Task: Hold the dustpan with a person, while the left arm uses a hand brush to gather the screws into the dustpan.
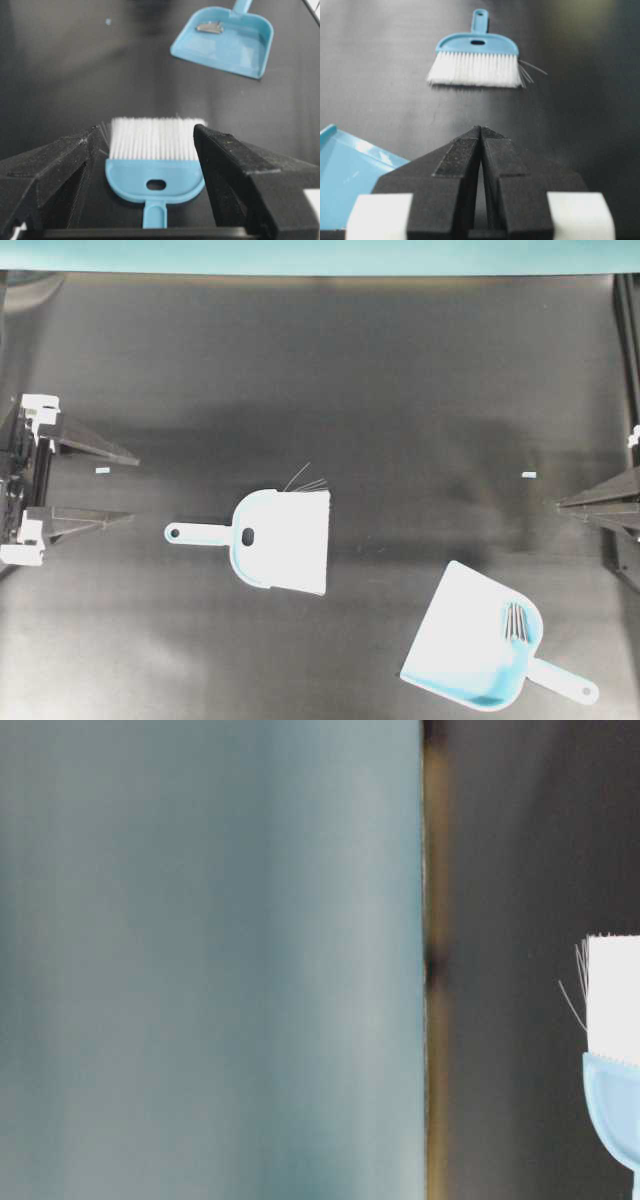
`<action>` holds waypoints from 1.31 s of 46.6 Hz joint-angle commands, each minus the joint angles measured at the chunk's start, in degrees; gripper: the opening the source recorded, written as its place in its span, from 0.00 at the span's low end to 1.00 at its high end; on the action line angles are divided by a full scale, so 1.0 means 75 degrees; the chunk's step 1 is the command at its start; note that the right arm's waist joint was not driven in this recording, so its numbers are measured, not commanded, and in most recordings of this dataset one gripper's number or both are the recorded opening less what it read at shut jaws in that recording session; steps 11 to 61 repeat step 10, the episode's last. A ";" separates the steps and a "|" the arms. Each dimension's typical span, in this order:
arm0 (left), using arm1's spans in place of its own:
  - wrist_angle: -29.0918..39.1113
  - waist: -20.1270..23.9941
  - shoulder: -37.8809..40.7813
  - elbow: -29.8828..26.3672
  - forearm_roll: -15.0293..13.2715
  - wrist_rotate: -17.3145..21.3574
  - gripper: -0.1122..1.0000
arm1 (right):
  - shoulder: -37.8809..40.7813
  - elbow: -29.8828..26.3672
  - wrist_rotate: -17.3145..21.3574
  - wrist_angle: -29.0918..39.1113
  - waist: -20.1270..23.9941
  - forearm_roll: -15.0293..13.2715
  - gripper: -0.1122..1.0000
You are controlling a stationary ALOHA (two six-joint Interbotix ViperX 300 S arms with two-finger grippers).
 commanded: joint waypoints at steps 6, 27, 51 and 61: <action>-0.0129 0.0000 0.0035 -0.0070 0.0012 -0.0023 0.75 | 0.0035 -0.0035 -0.0012 -0.0035 0.0000 -0.0012 0.10; -0.0152 -0.0023 0.0000 -0.0070 0.0012 -0.0105 0.75 | 0.0035 -0.0035 -0.0012 -0.0035 0.0000 -0.0012 0.10; -0.0152 -0.0023 0.0000 -0.0070 0.0012 -0.0105 0.75 | 0.0035 -0.0035 -0.0012 -0.0035 0.0000 -0.0012 0.10; -0.0152 -0.0023 0.0000 -0.0070 0.0012 -0.0105 0.75 | 0.0035 -0.0035 -0.0012 -0.0035 0.0000 -0.0012 0.10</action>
